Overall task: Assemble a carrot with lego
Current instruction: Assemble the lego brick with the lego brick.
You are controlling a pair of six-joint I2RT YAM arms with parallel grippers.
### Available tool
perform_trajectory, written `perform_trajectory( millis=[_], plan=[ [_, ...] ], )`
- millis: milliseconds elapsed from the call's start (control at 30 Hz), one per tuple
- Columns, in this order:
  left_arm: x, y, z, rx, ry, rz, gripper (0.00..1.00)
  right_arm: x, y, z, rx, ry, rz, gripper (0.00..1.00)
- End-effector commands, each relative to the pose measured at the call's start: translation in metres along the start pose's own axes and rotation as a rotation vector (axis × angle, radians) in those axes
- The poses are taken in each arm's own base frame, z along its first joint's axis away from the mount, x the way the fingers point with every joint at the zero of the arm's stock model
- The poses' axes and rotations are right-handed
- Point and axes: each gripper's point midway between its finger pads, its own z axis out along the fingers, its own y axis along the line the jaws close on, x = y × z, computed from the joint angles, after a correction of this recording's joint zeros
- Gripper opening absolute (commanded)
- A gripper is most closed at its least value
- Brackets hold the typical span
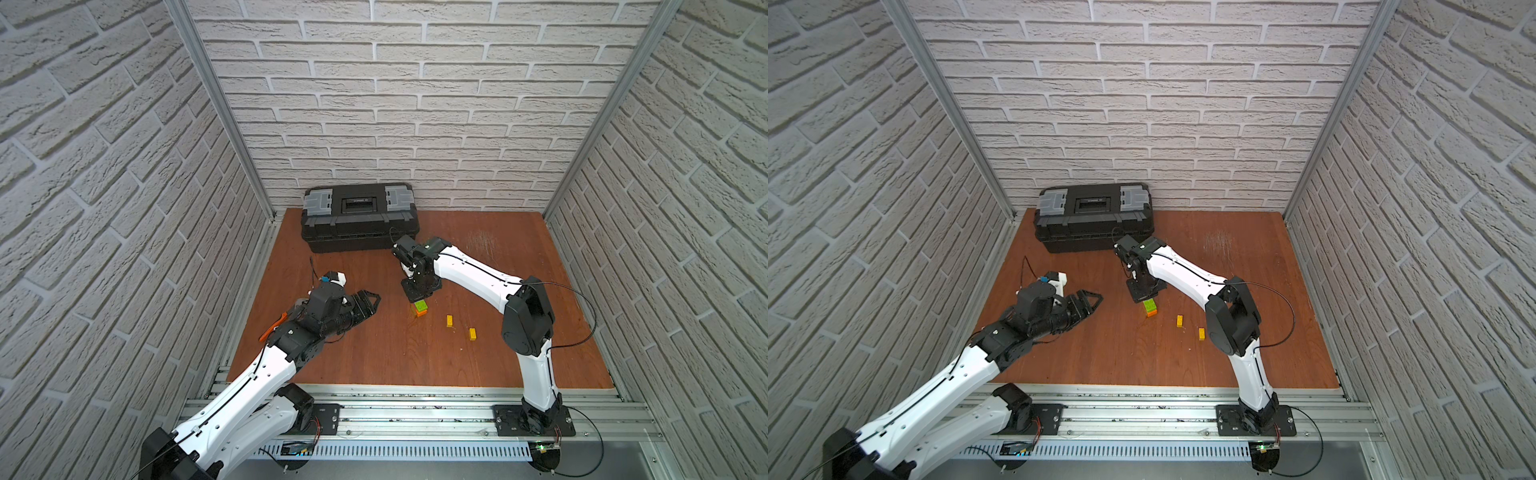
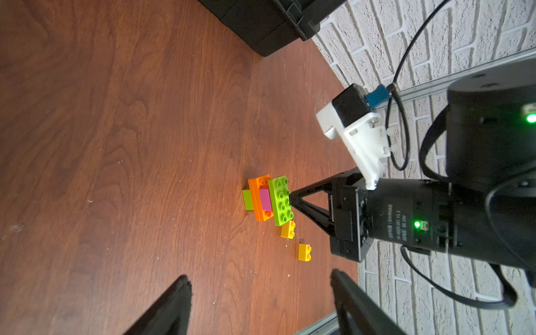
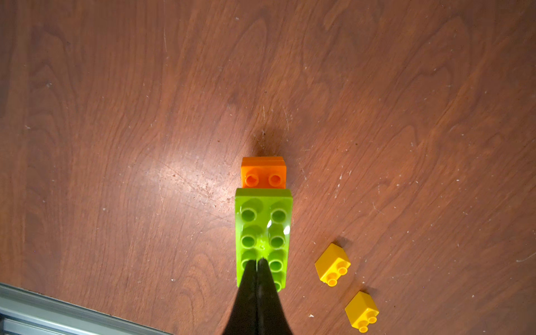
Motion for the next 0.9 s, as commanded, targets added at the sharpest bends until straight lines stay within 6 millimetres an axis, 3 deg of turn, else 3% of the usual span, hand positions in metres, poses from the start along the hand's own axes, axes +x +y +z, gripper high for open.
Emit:
perform_trajectory(
  millis=[0, 867],
  plan=[
    [-0.006, -0.005, -0.001, 0.012, -0.02, 0.016, 0.78, 0.004, -0.007, 0.0, 0.017, 0.009, -0.007, 0.04],
    [-0.004, -0.002, 0.004, -0.006, -0.001, 0.021, 0.78, 0.003, -0.009, 0.026, 0.025, 0.062, -0.041, 0.03]
  ],
)
